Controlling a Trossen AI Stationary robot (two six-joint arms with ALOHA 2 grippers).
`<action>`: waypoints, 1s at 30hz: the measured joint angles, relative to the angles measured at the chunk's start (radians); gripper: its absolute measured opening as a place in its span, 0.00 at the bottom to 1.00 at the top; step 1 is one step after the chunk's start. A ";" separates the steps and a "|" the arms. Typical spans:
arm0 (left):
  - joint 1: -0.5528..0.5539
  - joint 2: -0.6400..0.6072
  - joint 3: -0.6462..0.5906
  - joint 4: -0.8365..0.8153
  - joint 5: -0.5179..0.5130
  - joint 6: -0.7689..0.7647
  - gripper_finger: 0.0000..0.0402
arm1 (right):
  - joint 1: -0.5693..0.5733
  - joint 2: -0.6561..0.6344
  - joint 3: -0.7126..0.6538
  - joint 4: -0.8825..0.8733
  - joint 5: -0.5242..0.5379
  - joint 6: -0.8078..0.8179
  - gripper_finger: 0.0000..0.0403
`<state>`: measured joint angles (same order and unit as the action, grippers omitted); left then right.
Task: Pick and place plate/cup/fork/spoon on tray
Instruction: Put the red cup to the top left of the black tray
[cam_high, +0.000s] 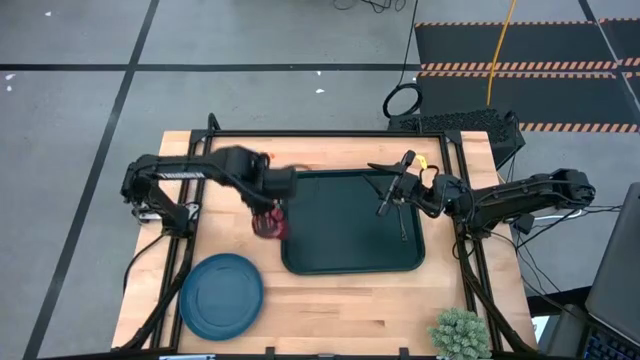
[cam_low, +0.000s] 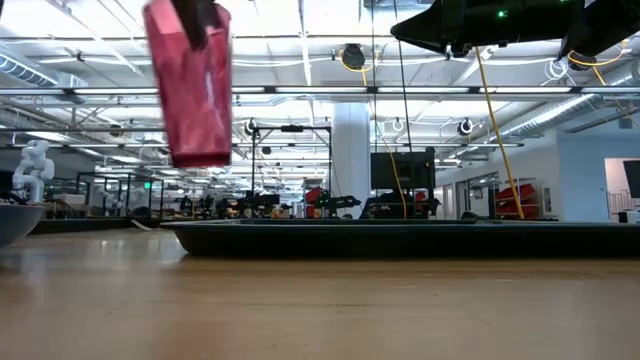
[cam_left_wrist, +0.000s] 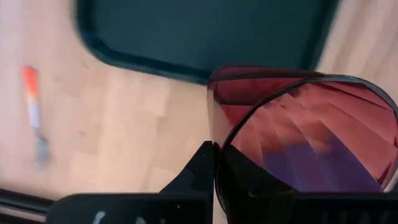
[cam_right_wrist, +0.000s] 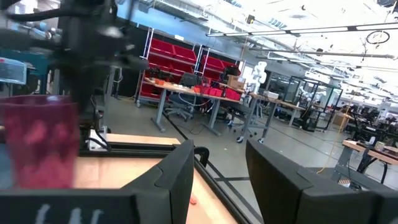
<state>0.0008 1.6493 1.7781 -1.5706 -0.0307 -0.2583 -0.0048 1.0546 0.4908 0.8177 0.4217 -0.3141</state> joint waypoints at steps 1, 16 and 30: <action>0.023 0.000 0.012 0.000 -0.012 0.016 0.02 | 0.000 0.000 0.000 0.000 0.000 0.000 0.35; 0.368 0.023 0.015 0.080 0.048 0.118 0.02 | -0.001 0.000 0.000 -0.007 0.000 0.003 0.35; 0.405 0.233 0.184 0.039 0.093 0.175 0.03 | -0.021 0.000 0.000 -0.008 0.002 -0.015 0.35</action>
<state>0.4053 1.8825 1.9622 -1.5315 0.0619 -0.0830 -0.0261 1.0546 0.4908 0.8098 0.4240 -0.3294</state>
